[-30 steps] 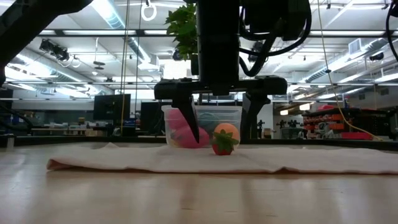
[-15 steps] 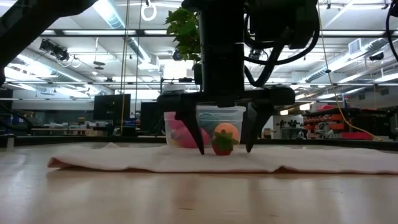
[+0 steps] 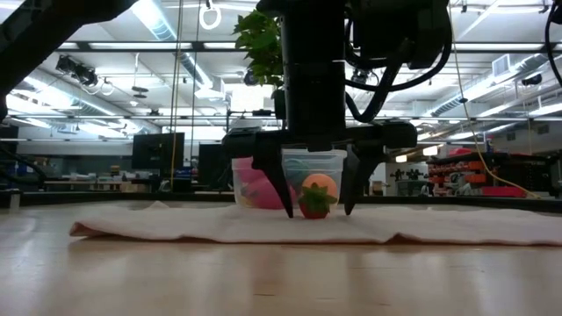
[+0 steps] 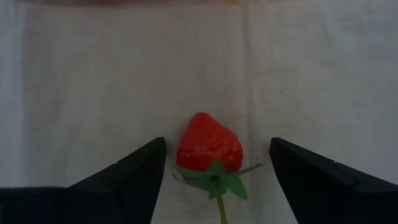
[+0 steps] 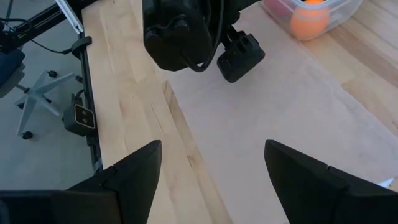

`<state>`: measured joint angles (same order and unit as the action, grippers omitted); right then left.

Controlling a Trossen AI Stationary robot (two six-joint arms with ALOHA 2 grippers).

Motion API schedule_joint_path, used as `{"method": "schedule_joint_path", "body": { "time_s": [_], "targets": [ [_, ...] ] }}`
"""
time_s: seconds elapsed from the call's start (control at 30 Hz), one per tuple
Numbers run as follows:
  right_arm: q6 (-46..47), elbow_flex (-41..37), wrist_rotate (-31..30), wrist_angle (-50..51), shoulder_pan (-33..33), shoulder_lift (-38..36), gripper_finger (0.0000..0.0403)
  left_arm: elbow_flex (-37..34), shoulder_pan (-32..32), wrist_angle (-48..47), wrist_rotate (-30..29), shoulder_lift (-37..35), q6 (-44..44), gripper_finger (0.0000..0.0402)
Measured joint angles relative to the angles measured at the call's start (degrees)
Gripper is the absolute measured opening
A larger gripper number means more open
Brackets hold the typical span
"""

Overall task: Pick and placing Produce into tupperware
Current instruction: Put the strawberry into the transparent bin

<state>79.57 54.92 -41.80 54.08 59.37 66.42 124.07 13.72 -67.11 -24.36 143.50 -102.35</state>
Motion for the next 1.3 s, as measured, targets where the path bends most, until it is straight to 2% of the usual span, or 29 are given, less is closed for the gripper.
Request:
{"method": "schedule_joint_path", "body": {
  "time_s": [0.87,1.3],
  "targets": [
    [0.0,0.0,0.0,0.0,0.0,0.0,0.0288,0.0,0.4,0.0,-0.7,0.0,0.1,0.0171],
    [0.0,0.0,-0.2,0.0,0.0,0.0,0.0288,0.0,0.4,0.0,-0.7,0.0,0.0,0.0173]
  ]
}}
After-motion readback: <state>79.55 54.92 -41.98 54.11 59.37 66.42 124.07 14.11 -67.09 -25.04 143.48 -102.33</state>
